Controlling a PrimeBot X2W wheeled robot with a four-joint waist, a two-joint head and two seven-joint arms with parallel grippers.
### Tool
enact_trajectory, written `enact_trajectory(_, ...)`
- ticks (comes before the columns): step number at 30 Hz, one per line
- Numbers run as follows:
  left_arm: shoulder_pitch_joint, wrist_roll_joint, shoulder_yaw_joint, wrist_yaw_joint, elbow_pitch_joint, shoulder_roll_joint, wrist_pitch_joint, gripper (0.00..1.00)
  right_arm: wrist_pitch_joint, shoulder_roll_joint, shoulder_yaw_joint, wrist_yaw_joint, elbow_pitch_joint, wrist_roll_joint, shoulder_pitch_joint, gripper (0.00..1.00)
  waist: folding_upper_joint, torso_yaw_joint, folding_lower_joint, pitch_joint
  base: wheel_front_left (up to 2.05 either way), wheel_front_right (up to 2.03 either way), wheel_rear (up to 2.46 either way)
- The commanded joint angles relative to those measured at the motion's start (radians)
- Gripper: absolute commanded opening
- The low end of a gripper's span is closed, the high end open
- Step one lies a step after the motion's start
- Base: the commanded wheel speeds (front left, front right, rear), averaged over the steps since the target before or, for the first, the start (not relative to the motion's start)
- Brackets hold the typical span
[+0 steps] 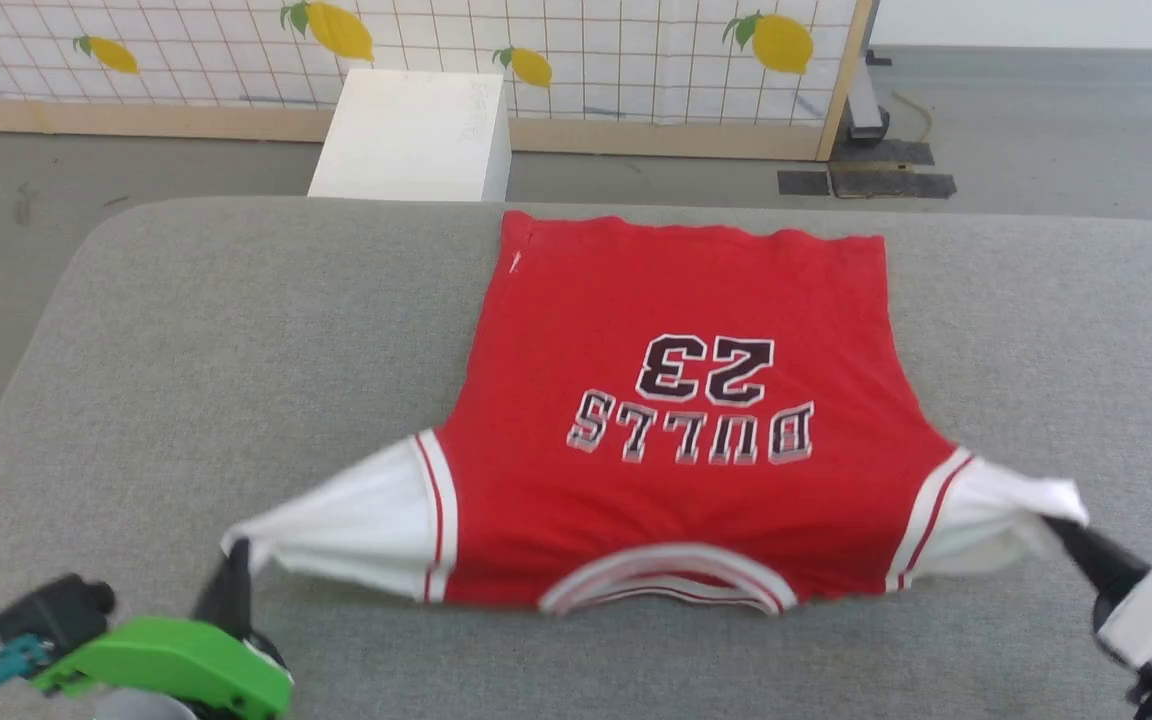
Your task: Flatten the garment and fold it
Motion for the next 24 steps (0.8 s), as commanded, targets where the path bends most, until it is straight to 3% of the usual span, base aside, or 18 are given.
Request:
enact_trajectory(1,0.024,0.030,-0.018,0.020,-0.005,0.023,0.030,0.00,0.031,-0.003,0.022,-0.001,-0.033,-0.058,0.018,0.00,0.0000,-0.005,0.0002,0.008,0.00,0.00,0.00)
enact_trajectory(5,0.030,0.096,-0.078,0.052,0.016,0.062,0.085,0.00,0.120,-0.036,0.112,-0.001,-0.060,-0.200,0.035,0.00,0.0000,-0.008,0.0002,0.025,0.00,0.00,0.00)
enact_trajectory(9,-0.017,0.222,-0.166,0.058,0.114,0.128,0.120,0.00,0.158,-0.096,0.239,-0.001,0.008,-0.364,0.018,0.00,0.0000,-0.001,0.0002,0.049,0.00,0.00,0.00)
enact_trajectory(16,-0.070,0.244,-0.205,0.043,0.209,0.119,0.126,0.00,0.145,-0.140,0.377,-0.001,0.192,-0.492,-0.006,0.00,0.0000,0.010,0.0002,0.077,0.00,0.00,0.00)
enact_trajectory(21,-0.078,0.229,-0.198,0.030,0.222,0.100,0.090,0.00,0.104,-0.120,0.376,-0.001,0.272,-0.497,-0.005,0.00,0.0000,0.014,0.0002,0.073,0.00,0.00,0.00)
enact_trajectory(22,-0.077,0.227,-0.195,0.030,0.219,0.099,0.085,0.00,0.091,-0.119,0.374,-0.001,0.275,-0.495,-0.006,0.68,0.0000,0.012,0.0002,0.069,0.00,0.00,0.00)
enact_trajectory(23,-0.076,0.227,-0.194,0.029,0.217,0.099,0.081,0.00,0.079,-0.119,0.370,-0.001,0.273,-0.491,-0.007,1.00,0.0000,0.011,0.0002,0.066,0.00,0.00,0.00)
enact_trajectory(24,-0.074,0.226,-0.194,0.030,0.214,0.099,0.079,0.00,0.063,-0.113,0.354,-0.001,0.264,-0.477,-0.009,1.00,0.0000,0.010,0.0002,0.061,0.00,0.00,0.00)
